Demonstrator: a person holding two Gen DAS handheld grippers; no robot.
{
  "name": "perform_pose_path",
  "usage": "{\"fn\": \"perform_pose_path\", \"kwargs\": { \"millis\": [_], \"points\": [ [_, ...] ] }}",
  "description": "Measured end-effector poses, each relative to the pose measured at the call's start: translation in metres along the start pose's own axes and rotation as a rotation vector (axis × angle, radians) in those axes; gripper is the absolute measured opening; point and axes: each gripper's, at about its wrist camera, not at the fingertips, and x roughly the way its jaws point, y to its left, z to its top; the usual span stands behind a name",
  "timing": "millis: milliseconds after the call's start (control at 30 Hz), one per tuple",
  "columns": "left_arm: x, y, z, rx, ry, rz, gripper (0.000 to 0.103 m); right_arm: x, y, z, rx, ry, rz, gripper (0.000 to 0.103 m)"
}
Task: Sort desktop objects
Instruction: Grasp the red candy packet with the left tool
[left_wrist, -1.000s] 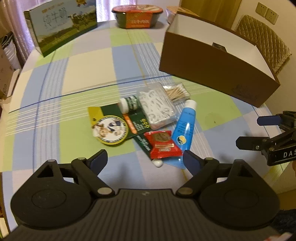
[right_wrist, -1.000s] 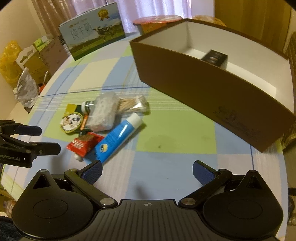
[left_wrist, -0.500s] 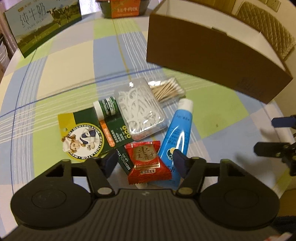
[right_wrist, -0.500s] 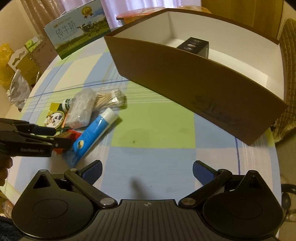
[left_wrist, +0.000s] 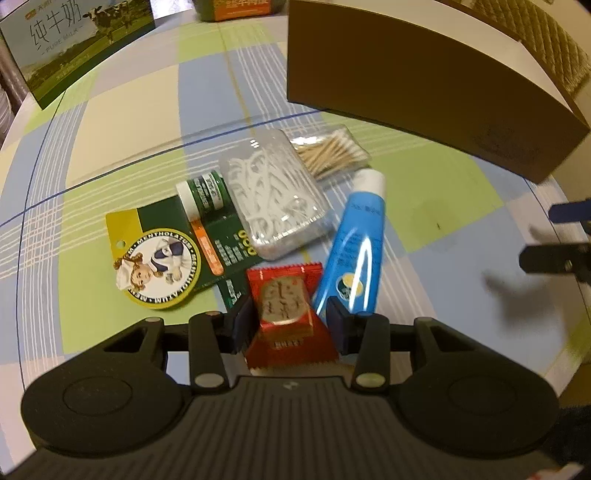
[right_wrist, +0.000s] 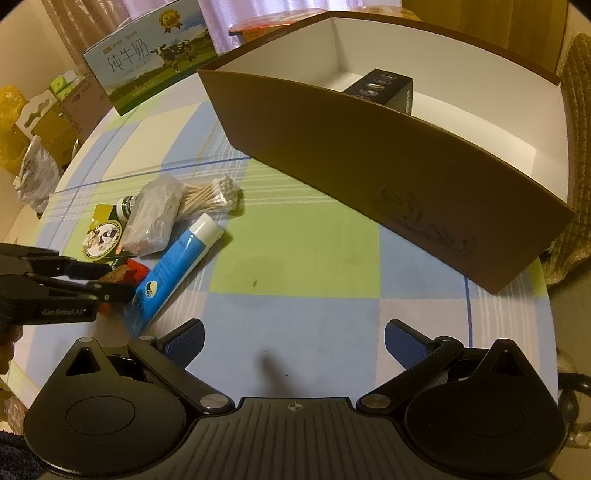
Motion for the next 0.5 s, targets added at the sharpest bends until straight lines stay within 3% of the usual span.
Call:
{"fn": "perform_pose_path", "kwargs": {
  "millis": [133, 267, 500],
  "points": [
    [0.002, -0.002, -0.002, 0.04, -0.007, 0.005, 0.037, 0.002, 0.003, -0.002, -0.001, 0.007, 0.001, 0.101],
    [0.001, -0.005, -0.007, 0.062, 0.002, 0.005, 0.023, 0.002, 0.007, -0.004, -0.003, 0.009, 0.002, 0.101],
    [-0.026, 0.001, -0.014, 0.043, -0.047, -0.012, 0.022, 0.004, 0.018, -0.006, -0.007, 0.01, 0.01, 0.101]
  ]
}}
